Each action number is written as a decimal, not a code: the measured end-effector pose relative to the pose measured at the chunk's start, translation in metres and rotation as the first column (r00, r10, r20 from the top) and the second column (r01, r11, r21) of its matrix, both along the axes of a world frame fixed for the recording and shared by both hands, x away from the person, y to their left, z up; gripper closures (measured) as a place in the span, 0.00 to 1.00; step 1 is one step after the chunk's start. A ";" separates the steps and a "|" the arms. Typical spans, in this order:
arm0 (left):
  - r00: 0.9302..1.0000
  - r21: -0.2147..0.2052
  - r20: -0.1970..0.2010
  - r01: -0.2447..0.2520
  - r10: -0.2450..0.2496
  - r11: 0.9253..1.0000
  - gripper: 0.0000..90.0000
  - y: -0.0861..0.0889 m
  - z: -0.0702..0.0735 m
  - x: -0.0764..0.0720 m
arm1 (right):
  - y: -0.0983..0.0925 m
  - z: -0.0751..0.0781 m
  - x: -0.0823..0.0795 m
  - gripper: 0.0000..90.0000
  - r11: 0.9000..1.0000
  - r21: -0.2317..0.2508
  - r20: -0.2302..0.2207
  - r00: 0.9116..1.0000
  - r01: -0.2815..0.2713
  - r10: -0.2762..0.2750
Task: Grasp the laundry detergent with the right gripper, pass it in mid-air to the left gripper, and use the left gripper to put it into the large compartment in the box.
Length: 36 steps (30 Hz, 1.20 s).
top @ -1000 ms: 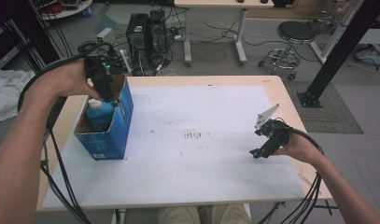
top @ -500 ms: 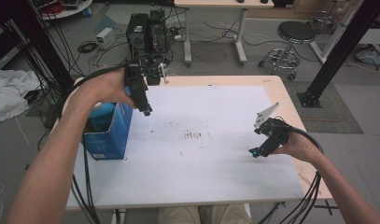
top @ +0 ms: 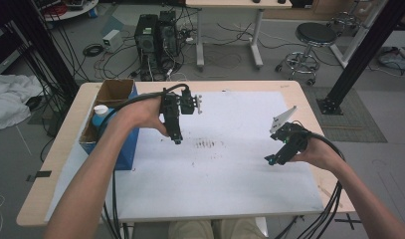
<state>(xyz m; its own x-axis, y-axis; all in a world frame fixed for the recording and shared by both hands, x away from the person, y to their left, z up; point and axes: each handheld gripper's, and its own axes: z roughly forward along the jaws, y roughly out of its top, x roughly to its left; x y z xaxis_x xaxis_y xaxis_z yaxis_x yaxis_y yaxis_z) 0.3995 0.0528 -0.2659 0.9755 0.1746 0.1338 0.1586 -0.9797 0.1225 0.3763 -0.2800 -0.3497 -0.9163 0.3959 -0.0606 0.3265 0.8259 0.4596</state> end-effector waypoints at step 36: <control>0.999 -0.019 -0.033 -0.028 0.027 0.999 0.19 -0.005 -0.055 -0.003 | 0.008 0.009 0.005 0.15 1.000 -0.025 0.009 1.000 0.008 -0.008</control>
